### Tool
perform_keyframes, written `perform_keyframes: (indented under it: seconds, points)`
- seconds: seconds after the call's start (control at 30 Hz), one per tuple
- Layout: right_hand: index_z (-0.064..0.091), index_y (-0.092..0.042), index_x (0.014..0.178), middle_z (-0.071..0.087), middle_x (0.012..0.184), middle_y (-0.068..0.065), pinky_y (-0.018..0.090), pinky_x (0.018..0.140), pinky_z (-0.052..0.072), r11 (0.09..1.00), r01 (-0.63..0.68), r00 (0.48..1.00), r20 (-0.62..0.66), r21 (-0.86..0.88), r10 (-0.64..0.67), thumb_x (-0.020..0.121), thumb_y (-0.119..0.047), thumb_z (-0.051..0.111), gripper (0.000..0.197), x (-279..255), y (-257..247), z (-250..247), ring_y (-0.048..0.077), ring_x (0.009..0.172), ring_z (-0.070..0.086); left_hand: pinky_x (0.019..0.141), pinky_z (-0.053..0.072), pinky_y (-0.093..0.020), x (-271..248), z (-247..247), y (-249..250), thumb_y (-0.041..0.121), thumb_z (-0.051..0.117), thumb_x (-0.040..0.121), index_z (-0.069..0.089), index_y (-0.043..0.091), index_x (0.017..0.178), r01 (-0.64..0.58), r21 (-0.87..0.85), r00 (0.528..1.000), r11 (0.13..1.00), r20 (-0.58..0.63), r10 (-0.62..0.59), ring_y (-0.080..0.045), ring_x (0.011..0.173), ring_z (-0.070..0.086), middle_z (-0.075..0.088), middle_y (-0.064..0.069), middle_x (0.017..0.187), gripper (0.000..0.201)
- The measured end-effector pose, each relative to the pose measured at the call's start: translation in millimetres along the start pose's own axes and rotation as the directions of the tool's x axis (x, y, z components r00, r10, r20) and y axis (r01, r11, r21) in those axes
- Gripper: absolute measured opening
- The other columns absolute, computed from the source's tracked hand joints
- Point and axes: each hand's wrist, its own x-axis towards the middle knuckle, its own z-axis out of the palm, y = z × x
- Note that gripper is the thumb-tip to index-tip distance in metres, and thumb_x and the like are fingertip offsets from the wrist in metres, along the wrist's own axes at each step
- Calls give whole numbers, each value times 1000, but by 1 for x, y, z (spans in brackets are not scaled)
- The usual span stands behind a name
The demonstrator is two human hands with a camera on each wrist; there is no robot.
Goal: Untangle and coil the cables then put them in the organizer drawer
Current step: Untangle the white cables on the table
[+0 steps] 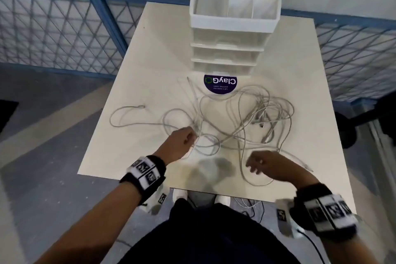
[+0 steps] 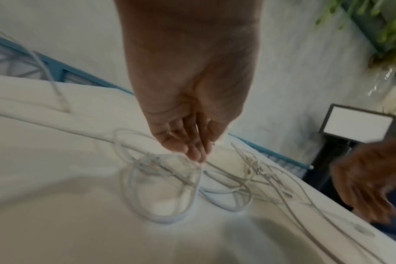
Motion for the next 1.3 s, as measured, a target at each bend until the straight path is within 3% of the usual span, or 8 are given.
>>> perform_keyframes:
  seconds: [0.27,0.43,0.57,0.67,0.77,1.07,1.17,1.3]
  points:
    - [64,-4,100,70,94,12,22,68,40,996,75,993,-85,-39,-78,92,-13,51,18,72,-41,5,21,80,60,86,43,-45,42,32,1,26,58,89,52,1,98,146,282,989,948,-44,-139,-35,103,52,53,-19,108,28]
    - [58,-10,110,60,91,3,22,70,39,997,71,987,-147,7,-69,83,-27,68,34,78,-47,1,17,79,56,68,46,-30,43,8,32,12,62,87,54,5,82,22,-76,994,997,-102,-30,-29,76,65,60,-14,83,12]
    - [54,-15,118,48,96,-6,6,67,38,959,279,920,-300,48,-252,67,-34,82,61,69,-72,-13,7,80,47,56,56,-28,35,-33,97,12,54,92,45,7,86,-99,-470,994,877,-93,62,-20,62,70,67,-9,73,12]
    - [59,-25,117,57,115,-16,14,88,39,861,415,904,-241,294,-353,79,-28,73,40,57,-104,-23,8,107,53,55,58,-32,28,-63,140,13,50,95,43,8,92,-194,-675,981,712,-146,129,-23,62,70,66,-8,71,9]
    - [64,-7,114,65,118,-4,18,103,38,738,465,869,-96,489,-485,96,-15,48,25,43,-121,-24,9,120,55,50,53,-29,24,-86,158,16,46,97,40,13,89,-310,-713,950,629,-263,169,-21,59,68,66,-5,70,10]
    - [64,-42,70,62,93,-19,47,103,30,901,395,861,-271,-178,-431,81,-64,50,28,49,-58,-46,8,105,54,41,25,-18,16,-109,101,16,39,100,36,16,86,-298,-553,919,778,-388,76,-7,38,25,51,6,52,14]
    - [69,-23,68,70,79,-14,44,106,28,946,287,909,-268,-154,-319,83,-47,61,29,40,-34,-70,0,94,60,39,26,-17,8,-108,79,17,38,100,40,20,82,-232,-432,912,871,-409,40,-7,38,26,46,3,50,18]
    - [58,-22,59,60,58,-8,37,73,46,948,318,900,-322,22,-294,84,-44,58,33,27,-27,-86,10,62,57,44,28,-20,6,-97,65,22,42,99,46,22,81,-201,-361,923,911,-380,53,-11,44,32,44,6,48,18]
